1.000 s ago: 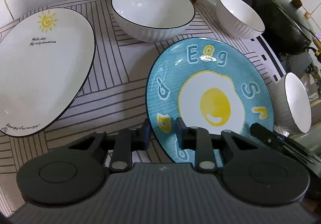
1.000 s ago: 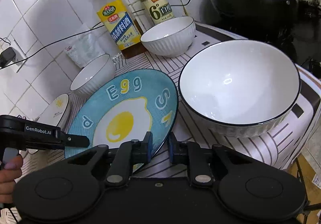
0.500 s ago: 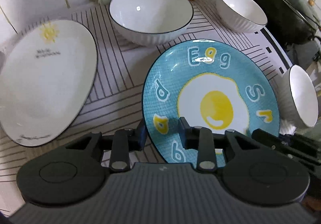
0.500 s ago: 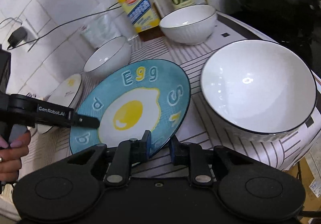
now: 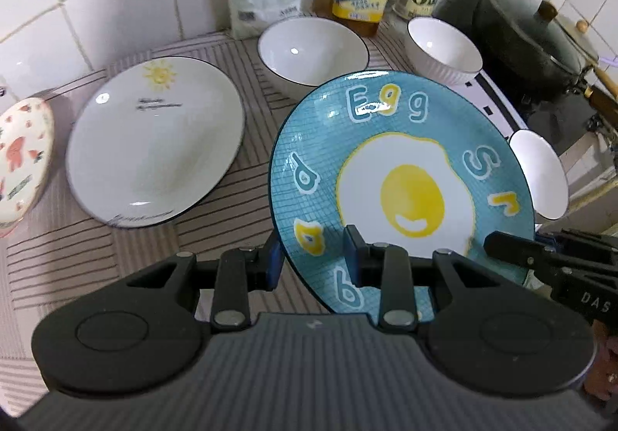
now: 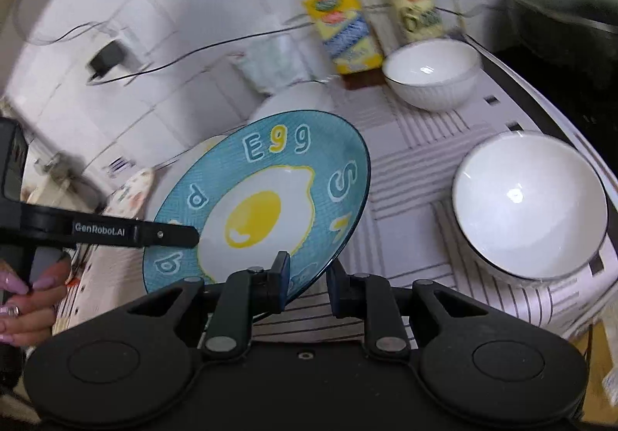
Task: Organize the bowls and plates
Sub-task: 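Lift the blue Egg plate with both grippers and lower it onto the sun plate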
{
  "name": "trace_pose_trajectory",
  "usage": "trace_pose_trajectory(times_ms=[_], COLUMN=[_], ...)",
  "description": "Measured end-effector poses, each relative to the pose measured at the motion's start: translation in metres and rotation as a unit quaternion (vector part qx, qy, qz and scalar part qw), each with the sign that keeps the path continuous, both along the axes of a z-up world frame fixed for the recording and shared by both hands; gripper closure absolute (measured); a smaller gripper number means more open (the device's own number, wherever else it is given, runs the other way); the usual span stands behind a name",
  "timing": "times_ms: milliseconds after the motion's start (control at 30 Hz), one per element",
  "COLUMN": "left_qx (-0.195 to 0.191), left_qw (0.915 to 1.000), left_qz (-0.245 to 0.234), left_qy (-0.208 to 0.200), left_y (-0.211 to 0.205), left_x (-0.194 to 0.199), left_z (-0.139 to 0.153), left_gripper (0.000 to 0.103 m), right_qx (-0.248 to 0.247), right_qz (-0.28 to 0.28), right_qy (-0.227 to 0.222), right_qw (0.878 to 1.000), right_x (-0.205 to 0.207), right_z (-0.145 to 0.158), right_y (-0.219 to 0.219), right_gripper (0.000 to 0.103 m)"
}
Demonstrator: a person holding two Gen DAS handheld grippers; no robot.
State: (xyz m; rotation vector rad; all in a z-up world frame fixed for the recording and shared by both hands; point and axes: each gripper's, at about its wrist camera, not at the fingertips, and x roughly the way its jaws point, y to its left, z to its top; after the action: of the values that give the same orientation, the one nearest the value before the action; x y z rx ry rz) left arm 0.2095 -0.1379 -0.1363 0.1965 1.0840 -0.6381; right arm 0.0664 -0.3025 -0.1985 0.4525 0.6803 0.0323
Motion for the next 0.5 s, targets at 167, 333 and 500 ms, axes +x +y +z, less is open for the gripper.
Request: trace_pose_trajectory(times_ms=[167, 333, 500], left_qx=[-0.010, -0.020, -0.030], left_qw=[0.9989, 0.9961, 0.9908], left_qz=[0.045, 0.086, 0.132], left_qy=[0.005, -0.001, -0.003], left_y=[0.026, 0.056, 0.085], left_x=[-0.016, -0.024, -0.019], left_z=[0.017, 0.031, 0.039], left_gripper=[0.073, 0.073, 0.073], right_qx=[-0.014, -0.020, -0.039], right_qz=[0.041, 0.091, 0.141], right_qy=[-0.010, -0.025, -0.032], right_qw=[0.999, 0.995, 0.989], right_x=[0.002, 0.009, 0.034], right_z=[0.018, 0.034, 0.047], right_y=[0.016, 0.029, 0.045], right_gripper=[0.078, 0.078, 0.078])
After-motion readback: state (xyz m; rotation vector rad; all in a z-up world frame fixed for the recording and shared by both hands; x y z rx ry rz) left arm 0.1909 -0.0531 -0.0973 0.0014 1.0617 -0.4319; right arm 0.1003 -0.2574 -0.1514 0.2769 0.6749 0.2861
